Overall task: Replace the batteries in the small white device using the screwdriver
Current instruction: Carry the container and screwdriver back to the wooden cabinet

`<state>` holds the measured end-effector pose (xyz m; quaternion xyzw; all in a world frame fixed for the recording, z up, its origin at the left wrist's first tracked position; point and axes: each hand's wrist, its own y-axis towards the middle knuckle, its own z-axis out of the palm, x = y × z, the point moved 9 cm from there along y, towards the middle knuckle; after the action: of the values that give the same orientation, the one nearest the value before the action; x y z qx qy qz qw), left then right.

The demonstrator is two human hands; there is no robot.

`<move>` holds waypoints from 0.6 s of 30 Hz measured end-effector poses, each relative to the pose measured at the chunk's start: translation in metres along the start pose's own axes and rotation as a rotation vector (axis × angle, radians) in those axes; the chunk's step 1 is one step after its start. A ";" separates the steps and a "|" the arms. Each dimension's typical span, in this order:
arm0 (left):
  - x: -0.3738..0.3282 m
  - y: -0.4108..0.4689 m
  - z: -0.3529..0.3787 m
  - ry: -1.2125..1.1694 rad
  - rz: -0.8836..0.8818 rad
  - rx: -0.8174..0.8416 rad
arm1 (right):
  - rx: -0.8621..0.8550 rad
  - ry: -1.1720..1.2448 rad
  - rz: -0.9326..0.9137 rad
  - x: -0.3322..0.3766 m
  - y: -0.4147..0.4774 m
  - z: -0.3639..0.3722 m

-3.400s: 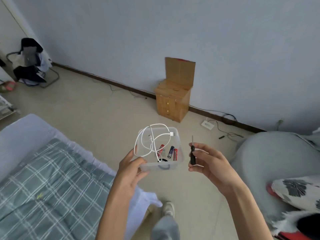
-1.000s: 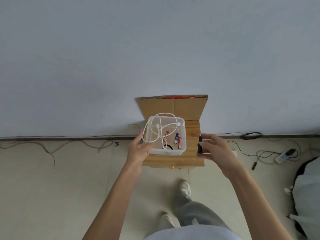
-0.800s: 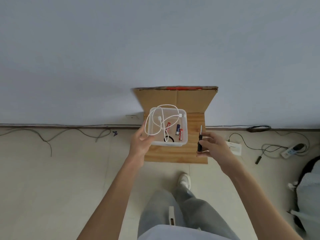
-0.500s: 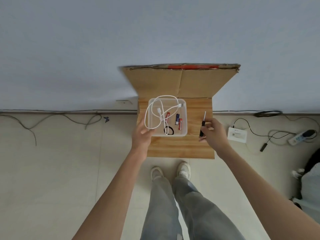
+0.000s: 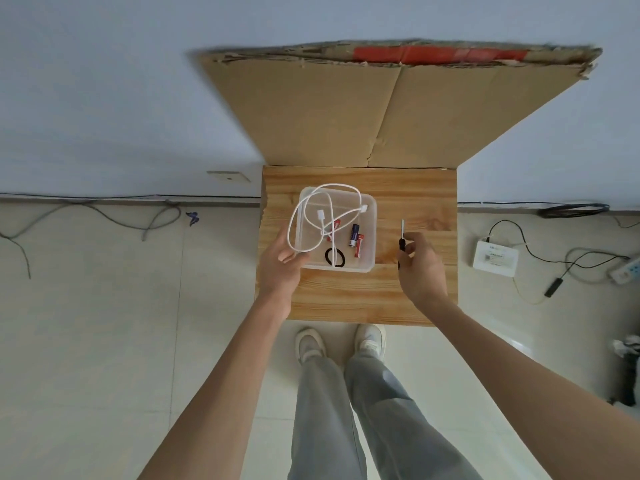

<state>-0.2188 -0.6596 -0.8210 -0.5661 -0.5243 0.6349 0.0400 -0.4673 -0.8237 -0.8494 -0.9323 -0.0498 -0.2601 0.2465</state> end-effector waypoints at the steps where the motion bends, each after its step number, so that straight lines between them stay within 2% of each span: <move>1: 0.003 0.004 0.002 -0.002 -0.003 -0.002 | 0.001 -0.011 -0.001 -0.002 0.003 0.004; 18: 0.046 0.024 0.004 0.010 -0.024 -0.051 | -0.020 -0.138 -0.112 -0.011 0.017 0.025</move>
<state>-0.2246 -0.6434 -0.8701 -0.5637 -0.5467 0.6181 0.0355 -0.4619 -0.8256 -0.8812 -0.9462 -0.1159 -0.2090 0.2180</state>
